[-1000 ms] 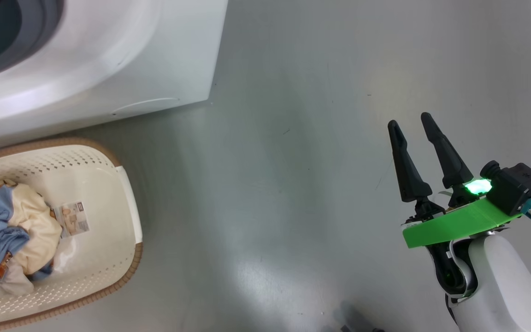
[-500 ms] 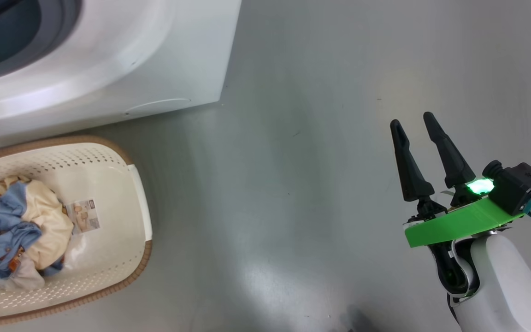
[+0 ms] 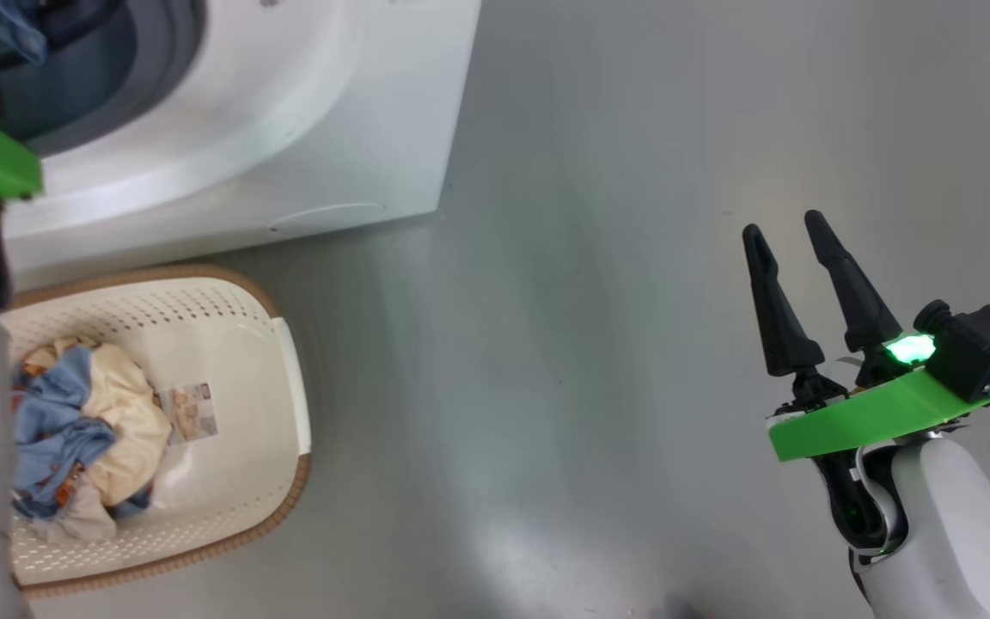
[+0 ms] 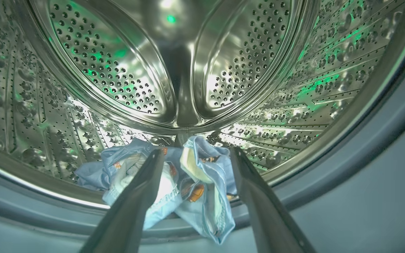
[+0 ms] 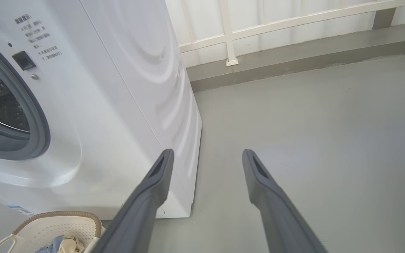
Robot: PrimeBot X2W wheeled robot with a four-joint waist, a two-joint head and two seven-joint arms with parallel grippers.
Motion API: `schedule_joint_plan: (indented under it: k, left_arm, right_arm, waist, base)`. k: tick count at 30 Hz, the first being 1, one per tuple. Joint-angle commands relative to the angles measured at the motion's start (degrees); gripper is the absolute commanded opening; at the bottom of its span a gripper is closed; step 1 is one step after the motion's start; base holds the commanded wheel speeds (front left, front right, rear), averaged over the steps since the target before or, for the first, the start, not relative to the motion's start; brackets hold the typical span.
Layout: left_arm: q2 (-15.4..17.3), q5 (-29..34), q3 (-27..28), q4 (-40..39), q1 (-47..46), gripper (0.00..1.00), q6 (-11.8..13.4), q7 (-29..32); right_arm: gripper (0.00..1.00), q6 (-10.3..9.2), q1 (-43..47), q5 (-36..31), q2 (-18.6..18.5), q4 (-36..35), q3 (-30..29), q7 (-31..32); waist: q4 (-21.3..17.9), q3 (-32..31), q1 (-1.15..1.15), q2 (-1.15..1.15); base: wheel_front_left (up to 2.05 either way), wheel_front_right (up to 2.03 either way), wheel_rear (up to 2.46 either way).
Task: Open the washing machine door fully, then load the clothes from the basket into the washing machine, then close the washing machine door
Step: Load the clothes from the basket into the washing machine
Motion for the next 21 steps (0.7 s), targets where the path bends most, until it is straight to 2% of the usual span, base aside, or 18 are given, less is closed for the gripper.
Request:
schedule_joint_plan:
  k: [1,8,21]
  left_arm:
    - [2.04,-0.04,1.64,-2.79,2.86,1.0,-0.15,-0.28]
    - [-0.66,1.54,5.9,-8.46,13.46,1.0,-0.17,-0.28]
    - [-5.14,3.35,9.53,-20.21,29.86,1.0,-0.18,-0.28]
  right_arm:
    - [1.0,0.09,2.2,-0.11,-0.85,-0.97,0.43,-0.27]
    - [1.0,0.09,5.23,-0.18,-2.16,-0.28,0.02,-0.27]
    - [1.0,0.09,10.23,0.28,-4.03,0.64,-0.53,-0.27]
  waist:
    - [0.84,-1.32,0.0,0.0]
    - [2.65,-6.24,0.0,0.0]
    - [5.19,-13.84,0.0,0.0]
  base:
    - [0.0,0.0,0.0]
    - [0.0,0.0,0.0]
    - [0.0,0.0,0.0]
